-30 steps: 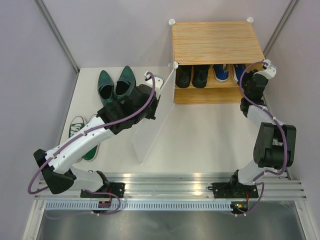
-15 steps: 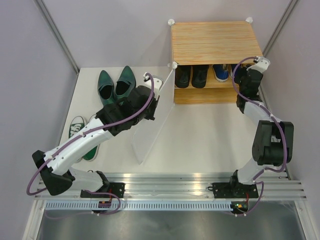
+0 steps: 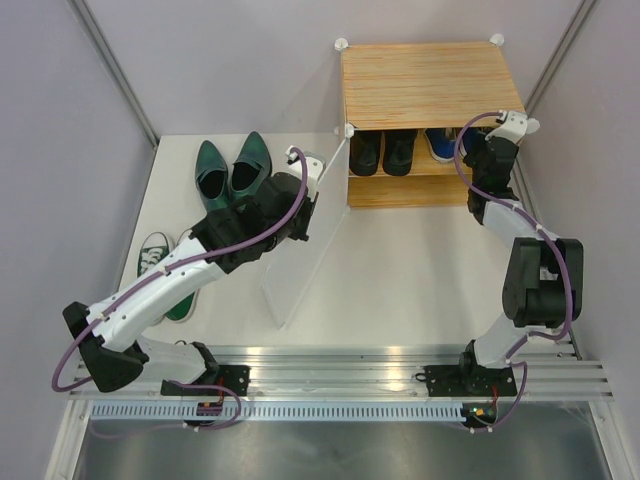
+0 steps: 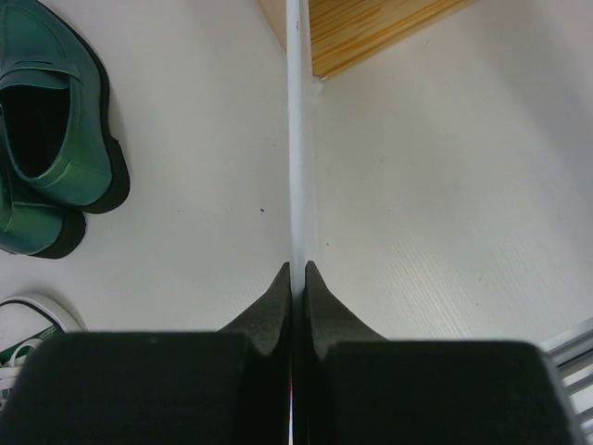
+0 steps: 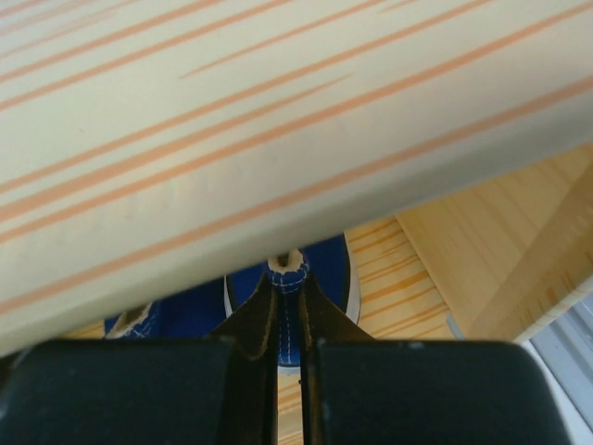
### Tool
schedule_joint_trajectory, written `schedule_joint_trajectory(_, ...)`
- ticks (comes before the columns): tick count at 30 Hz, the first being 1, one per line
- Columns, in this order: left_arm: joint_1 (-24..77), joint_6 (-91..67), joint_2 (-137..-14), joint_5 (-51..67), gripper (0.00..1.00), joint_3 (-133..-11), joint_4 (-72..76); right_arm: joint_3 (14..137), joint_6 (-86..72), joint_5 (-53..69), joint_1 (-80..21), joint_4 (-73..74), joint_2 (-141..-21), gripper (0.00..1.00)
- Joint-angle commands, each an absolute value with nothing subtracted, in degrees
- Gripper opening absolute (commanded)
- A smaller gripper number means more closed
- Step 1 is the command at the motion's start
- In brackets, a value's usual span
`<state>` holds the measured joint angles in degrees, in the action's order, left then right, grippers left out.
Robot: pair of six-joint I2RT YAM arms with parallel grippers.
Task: Place and organize the shoes in the shoe cabinet
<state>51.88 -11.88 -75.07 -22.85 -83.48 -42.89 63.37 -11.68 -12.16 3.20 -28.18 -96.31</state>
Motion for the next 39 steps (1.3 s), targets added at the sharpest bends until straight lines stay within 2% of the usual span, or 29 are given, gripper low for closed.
schedule_joint_trajectory(1, 52.47, -9.75, -73.65, -21.88, 0.02, -82.18, -44.03, 65.74, -8.27, -12.39, 2.55, -31.55, -97.03, 0.01)
schedule_joint_trajectory(9, 52.47, -9.76, -73.57, -21.71, 0.02, -82.09, -43.95, 65.74, -3.87, -11.08, 2.37, -33.05, -96.68, 0.02)
schedule_joint_trajectory(12, 52.47, -9.67, -73.57, -21.36, 0.02, -82.09, -43.86, 65.92, -3.43, -11.16, 2.29, -32.52, -97.47, 0.17)
schedule_joint_trajectory(13, 52.47, -9.49, -73.56, -20.49, 0.08, -82.00, -43.68, 66.09, -3.60, -11.34, 2.37, -31.56, -97.56, 0.29)
schedule_joint_trajectory(15, 52.47, -8.97, -73.39, -19.52, 0.21, -81.83, -43.51, 66.27, -4.56, -11.78, 2.46, -30.68, -97.65, 0.46)
schedule_joint_trajectory(16, 52.56, -8.88, -73.39, -18.55, 0.28, -81.83, -43.33, 66.27, -5.35, -11.95, 2.46, -29.54, -97.65, 0.57)
schedule_joint_trajectory(17, 52.47, -8.88, -73.30, -18.11, 0.30, -81.83, -43.24, 66.44, -6.06, -12.21, 2.55, -28.92, -97.56, 0.61)
schedule_joint_trajectory(18, 52.47, -8.88, -73.04, -17.58, 0.36, -81.74, -43.16, 66.53, -6.85, -12.39, 2.81, -28.39, -97.21, 0.70)
schedule_joint_trajectory(21, 52.56, -8.79, -72.69, -16.17, 0.49, -81.91, -42.80, 67.85, -11.15, -11.17, 4.30, -24.62, -96.77, 0.75)
schedule_joint_trajectory(26, 52.56, -9.31, -71.63, -14.51, 0.66, -83.05, -42.63, 66.36, -17.48, -7.56, 7.29, -20.66, -91.60, 0.78)
schedule_joint_trajectory(27, 52.47, -9.49, -71.46, -13.72, 0.77, -83.32, -42.63, 66.18, -18.10, -6.43, 7.56, -19.70, -90.54, 0.78)
schedule_joint_trajectory(33, 52.47, -10.63, -68.39, -14.31, 1.00, -86.48, -42.89, 63.37, -21.00, -3.61, 8.88, -11.26, -82.19, 0.81)
schedule_joint_trajectory(39, 52.47, -10.99, -63.73, -19.41, 1.00, -90.44, -43.77, 56.00, -24.17, -0.09, 8.96, -6.24, -72.43, 0.83)
